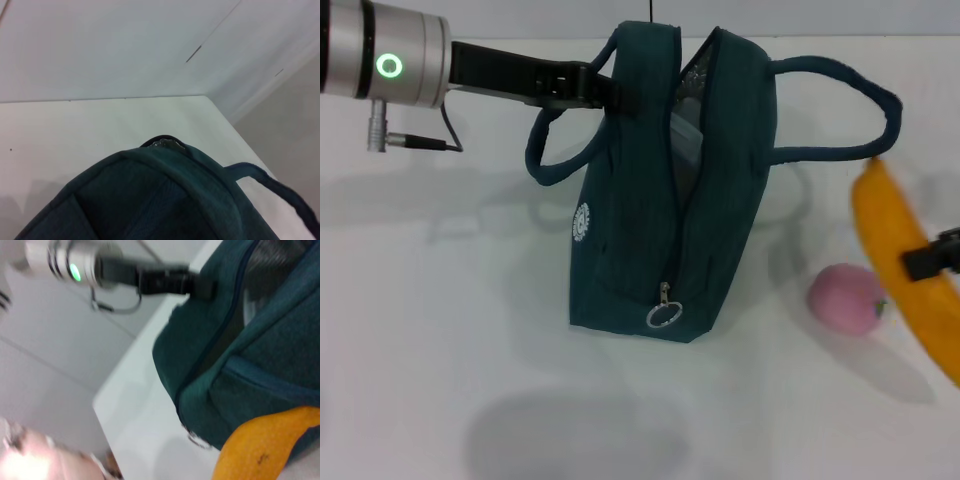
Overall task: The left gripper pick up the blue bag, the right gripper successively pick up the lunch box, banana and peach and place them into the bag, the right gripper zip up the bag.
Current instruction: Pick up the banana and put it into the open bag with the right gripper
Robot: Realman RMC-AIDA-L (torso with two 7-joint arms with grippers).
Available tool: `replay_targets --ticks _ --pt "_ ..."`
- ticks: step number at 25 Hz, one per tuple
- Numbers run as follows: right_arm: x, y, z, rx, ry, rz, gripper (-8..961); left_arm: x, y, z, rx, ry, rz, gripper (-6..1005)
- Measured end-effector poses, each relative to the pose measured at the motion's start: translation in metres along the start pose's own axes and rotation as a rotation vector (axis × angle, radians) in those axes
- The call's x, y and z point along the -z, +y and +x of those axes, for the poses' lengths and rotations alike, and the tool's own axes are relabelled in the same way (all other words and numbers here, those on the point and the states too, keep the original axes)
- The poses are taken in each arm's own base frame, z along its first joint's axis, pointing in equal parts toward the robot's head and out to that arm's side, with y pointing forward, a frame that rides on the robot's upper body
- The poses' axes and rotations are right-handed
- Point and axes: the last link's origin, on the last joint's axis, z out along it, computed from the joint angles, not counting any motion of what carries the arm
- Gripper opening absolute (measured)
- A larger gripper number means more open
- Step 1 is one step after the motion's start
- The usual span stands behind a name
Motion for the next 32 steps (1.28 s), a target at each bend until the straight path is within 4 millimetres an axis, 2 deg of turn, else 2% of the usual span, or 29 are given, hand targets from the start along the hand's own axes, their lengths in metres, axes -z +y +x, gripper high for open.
replay_targets --ticks 4,6,7,9,13,16,20,25,31,32 --pt "0.035 -0.005 0.018 -0.057 -0.175 -0.024 438 0.001 -0.001 -0.002 0.006 0.0 0.003 50" --pt "0.039 -0.004 0.019 -0.052 -0.198 -0.031 438 0.001 -0.002 -0.003 0.009 0.0 0.005 50" --pt "0.062 0.005 0.023 -0.014 -0.307 -0.058 438 0.002 -0.003 -0.003 0.01 0.001 0.008 50" --pt "0.076 0.013 0.022 0.044 -0.399 -0.093 438 0.002 -0.003 -0.003 0.011 0.004 0.011 50" --pt "0.084 0.022 0.013 0.182 -0.619 -0.195 437 0.002 -0.004 -0.003 0.013 0.006 0.012 50" --pt "0.073 0.022 0.001 0.237 -0.727 -0.281 437 0.001 -0.002 -0.002 0.011 0.005 0.008 51" --pt "0.038 0.023 -0.016 0.33 -0.774 -0.347 437 0.001 -0.002 -0.001 0.008 0.005 0.009 51" --pt "-0.004 0.017 -0.032 0.452 -0.873 -0.284 436 0.002 -0.002 0.0 0.021 0.011 0.004 51" --pt "-0.052 0.014 -0.045 0.539 -0.885 -0.309 437 0.004 0.0 0.004 0.041 0.024 -0.004 51" --pt "-0.056 0.014 -0.045 0.543 -0.885 -0.311 437 0.004 0.0 0.005 0.044 0.025 -0.005 51"
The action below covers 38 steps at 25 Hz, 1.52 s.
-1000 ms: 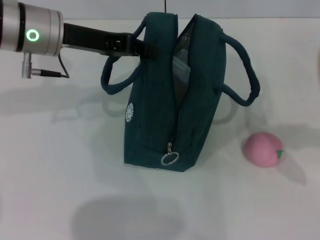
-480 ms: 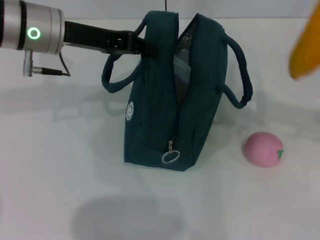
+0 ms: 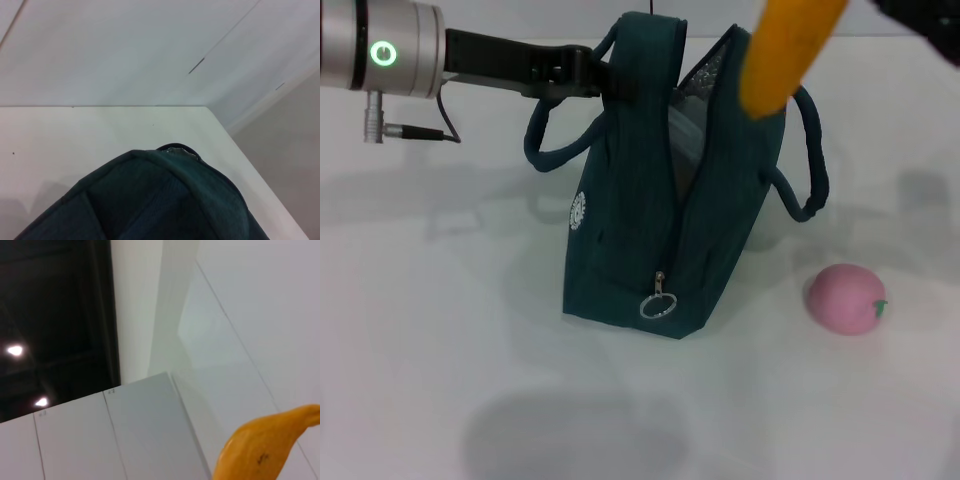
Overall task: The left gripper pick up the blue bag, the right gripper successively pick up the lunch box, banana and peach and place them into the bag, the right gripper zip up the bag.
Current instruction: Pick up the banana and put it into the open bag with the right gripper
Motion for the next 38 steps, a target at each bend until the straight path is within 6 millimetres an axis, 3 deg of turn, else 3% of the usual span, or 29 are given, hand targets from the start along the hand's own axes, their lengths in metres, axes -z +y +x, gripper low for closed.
replay_targets --ticks 7,23,28,38 --pt "-0.018 -0.005 0.025 -0.024 0.035 0.005 439 0.0 0.001 0.003 0.002 0.003 -0.002 51" --pt "-0.004 -0.008 0.073 -0.099 0.089 0.157 443 0.0 -0.002 -0.003 0.028 0.006 -0.014 51" --pt "-0.009 -0.011 0.086 -0.112 0.136 0.183 444 -0.001 0.0 -0.003 0.031 0.013 -0.033 51" --pt "-0.009 -0.012 0.099 -0.185 0.287 0.169 446 0.003 -0.004 -0.007 0.042 0.015 -0.024 51"
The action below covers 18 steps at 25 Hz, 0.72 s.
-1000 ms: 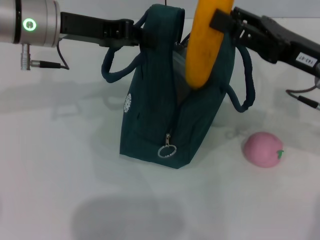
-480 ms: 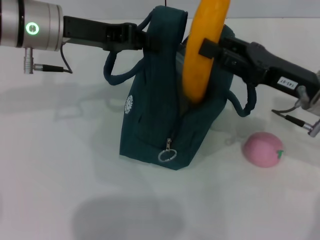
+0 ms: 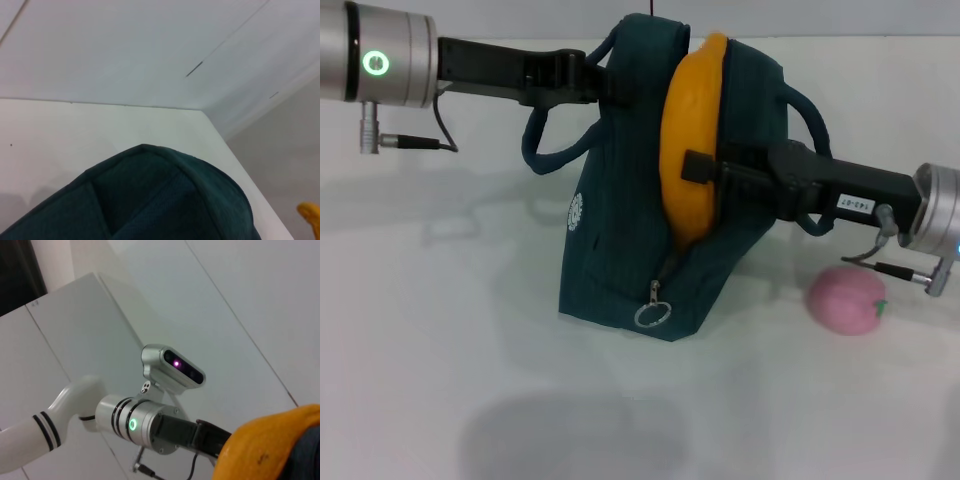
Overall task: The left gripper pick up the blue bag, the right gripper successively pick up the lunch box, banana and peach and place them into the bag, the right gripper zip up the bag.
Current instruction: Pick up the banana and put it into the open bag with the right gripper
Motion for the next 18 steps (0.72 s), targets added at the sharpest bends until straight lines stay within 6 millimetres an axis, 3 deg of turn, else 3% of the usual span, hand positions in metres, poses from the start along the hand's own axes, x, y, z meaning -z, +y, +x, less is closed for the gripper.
replay_targets --ticks 11,18 --pt "0.026 0.002 -0.01 -0.003 0.039 0.005 449 0.001 0.0 0.003 -0.008 0.002 0.005 51" --pt "0.052 0.005 -0.023 0.036 0.017 0.037 652 0.001 0.001 0.007 -0.024 0.005 0.011 51"
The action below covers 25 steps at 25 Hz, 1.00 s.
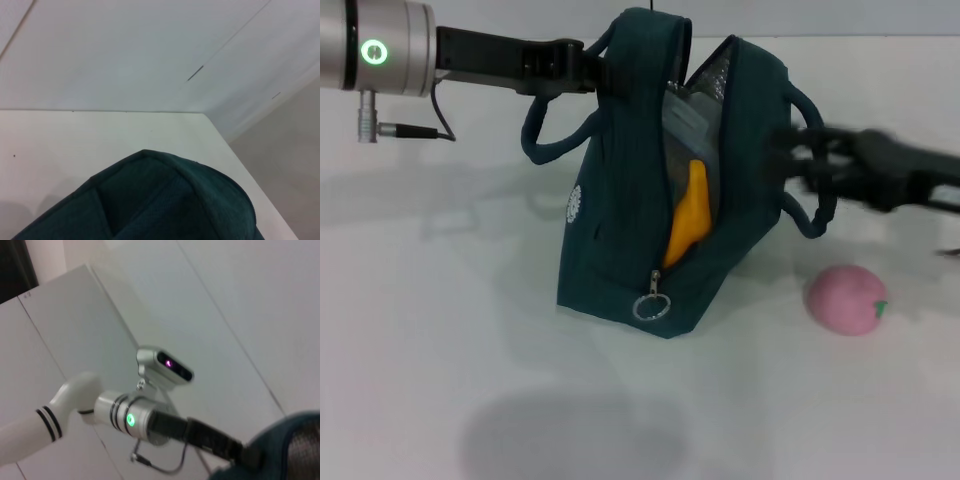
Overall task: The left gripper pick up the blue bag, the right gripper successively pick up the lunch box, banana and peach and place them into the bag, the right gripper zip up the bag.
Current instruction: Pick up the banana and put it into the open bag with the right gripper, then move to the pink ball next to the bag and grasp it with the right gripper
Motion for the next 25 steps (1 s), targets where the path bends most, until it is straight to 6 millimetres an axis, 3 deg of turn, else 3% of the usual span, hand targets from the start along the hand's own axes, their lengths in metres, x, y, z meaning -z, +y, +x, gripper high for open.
replay_targets --ticks 3,6,9,12,15,19,25 --pt "0.046 0.008 -0.026 0.146 -0.099 0.039 701 0.0 -0.001 0.0 -0.001 0.001 0.003 51" --pt "0.078 0.015 -0.037 0.215 -0.133 0.076 695 0.001 -0.003 -0.002 0.007 0.002 0.007 51" --pt "0.108 0.024 -0.039 0.292 -0.035 0.138 691 0.004 -0.006 -0.006 0.022 0.002 0.012 51" --pt "0.119 0.036 -0.042 0.321 0.115 0.219 689 0.006 -0.011 -0.008 0.036 -0.001 0.019 51" --pt "0.112 0.049 -0.06 0.337 0.379 0.371 684 0.005 -0.012 -0.006 0.031 0.005 0.025 51" --pt "0.09 0.06 -0.079 0.298 0.55 0.435 678 0.005 -0.012 -0.004 0.024 0.013 0.031 51" --pt "0.041 0.048 -0.081 0.238 0.845 0.514 669 0.003 -0.012 -0.001 0.023 0.023 0.034 51"
